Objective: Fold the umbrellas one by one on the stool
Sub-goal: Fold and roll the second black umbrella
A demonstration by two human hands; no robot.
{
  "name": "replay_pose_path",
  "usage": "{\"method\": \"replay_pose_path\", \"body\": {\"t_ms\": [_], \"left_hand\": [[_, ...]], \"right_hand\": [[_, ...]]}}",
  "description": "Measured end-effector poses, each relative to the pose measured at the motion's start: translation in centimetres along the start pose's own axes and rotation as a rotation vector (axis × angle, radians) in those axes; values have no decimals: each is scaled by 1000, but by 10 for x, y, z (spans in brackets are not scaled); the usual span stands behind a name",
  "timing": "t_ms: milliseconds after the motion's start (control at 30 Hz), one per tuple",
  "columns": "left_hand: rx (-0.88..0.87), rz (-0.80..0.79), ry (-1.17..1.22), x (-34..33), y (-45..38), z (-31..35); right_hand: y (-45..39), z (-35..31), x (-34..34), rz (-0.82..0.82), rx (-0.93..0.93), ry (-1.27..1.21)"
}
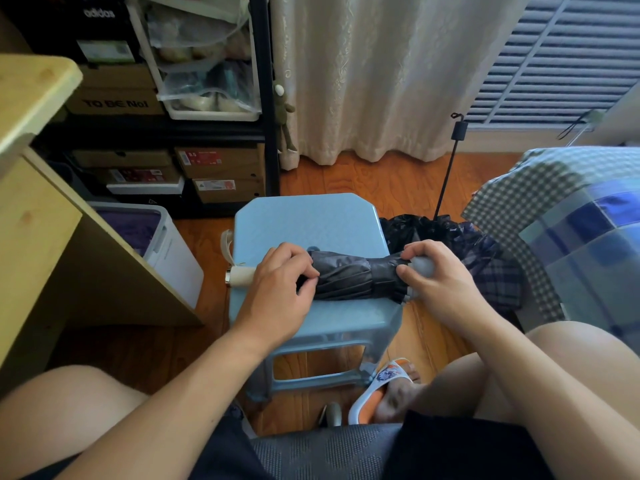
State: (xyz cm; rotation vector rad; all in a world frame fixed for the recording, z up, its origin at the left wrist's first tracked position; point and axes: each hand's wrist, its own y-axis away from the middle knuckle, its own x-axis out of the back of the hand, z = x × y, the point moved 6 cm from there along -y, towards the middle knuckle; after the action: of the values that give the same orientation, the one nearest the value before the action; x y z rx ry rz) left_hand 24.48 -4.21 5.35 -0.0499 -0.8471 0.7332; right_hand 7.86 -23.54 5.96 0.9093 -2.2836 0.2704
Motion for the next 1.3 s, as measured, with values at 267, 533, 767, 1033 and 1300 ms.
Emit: {"method": "replay_pose_path", "body": {"t_ms": [267, 533, 767, 1033, 1300], "left_hand": [[55, -61, 60, 2, -1, -8], [105, -52, 27, -5, -2, -4], [201, -150, 99, -2, -6, -7], [212, -186, 114, 7, -10, -6], [174, -149, 92, 8, -11, -2]], "right_hand": [[0, 3, 0, -27, -38, -17], [-3, 4, 1, -64, -74, -146], [-4, -1, 0, -11, -51, -77], [-5, 4, 0, 3, -68, -130], [-4, 0, -1, -14, -54, -106]]}}
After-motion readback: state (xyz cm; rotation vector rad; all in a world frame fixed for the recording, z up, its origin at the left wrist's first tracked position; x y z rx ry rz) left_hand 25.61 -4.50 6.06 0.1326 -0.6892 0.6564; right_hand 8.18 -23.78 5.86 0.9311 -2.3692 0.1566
